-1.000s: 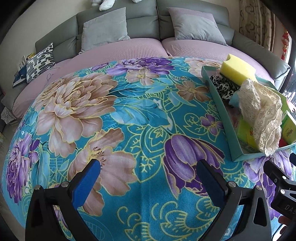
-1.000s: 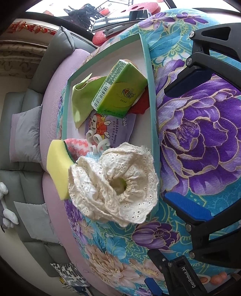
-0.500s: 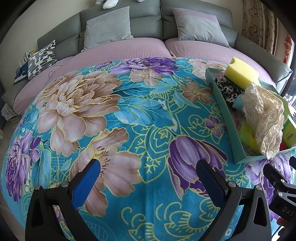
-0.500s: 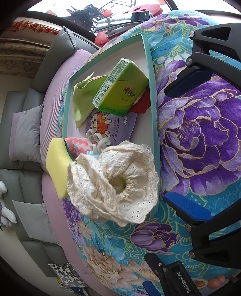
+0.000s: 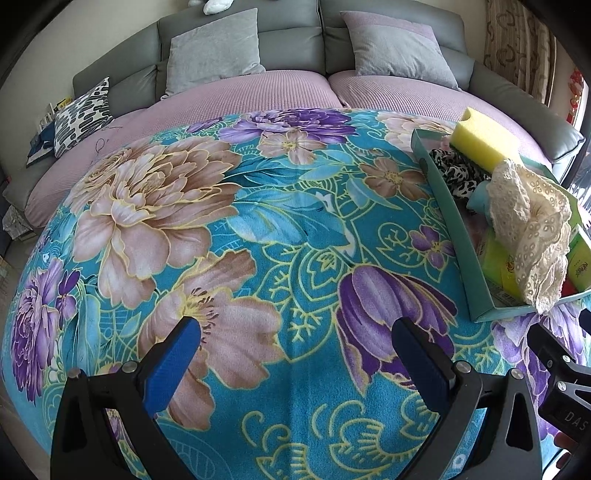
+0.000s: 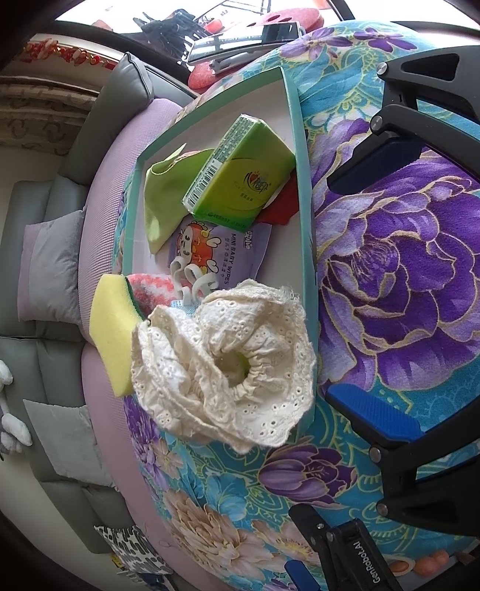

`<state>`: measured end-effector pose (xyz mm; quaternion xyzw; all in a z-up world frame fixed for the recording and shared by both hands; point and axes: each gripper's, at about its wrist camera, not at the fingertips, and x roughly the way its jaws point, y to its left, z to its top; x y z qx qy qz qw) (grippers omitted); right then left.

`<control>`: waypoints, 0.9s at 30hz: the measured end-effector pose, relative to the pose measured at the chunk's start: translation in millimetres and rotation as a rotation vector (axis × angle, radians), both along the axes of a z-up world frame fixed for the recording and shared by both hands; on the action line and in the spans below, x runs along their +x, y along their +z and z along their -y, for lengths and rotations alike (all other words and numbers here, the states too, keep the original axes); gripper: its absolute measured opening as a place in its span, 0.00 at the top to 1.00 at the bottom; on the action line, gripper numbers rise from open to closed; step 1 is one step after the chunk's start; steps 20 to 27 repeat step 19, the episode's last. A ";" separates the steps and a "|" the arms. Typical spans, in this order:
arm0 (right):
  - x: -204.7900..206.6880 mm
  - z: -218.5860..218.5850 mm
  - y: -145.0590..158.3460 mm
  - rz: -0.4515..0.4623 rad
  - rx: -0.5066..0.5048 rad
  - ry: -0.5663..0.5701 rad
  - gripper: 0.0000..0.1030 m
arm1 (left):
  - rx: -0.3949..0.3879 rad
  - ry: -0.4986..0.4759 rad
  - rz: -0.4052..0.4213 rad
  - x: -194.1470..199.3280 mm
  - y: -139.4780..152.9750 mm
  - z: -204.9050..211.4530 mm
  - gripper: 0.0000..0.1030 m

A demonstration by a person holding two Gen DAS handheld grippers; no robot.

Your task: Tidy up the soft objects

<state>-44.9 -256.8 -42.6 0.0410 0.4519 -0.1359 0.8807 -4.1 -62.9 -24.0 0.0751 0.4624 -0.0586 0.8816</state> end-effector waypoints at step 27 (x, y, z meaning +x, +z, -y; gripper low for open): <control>1.3 -0.9 -2.1 -0.005 -0.001 0.001 0.00 | 0.008 0.013 0.000 -0.7 -0.7 -2.1 0.00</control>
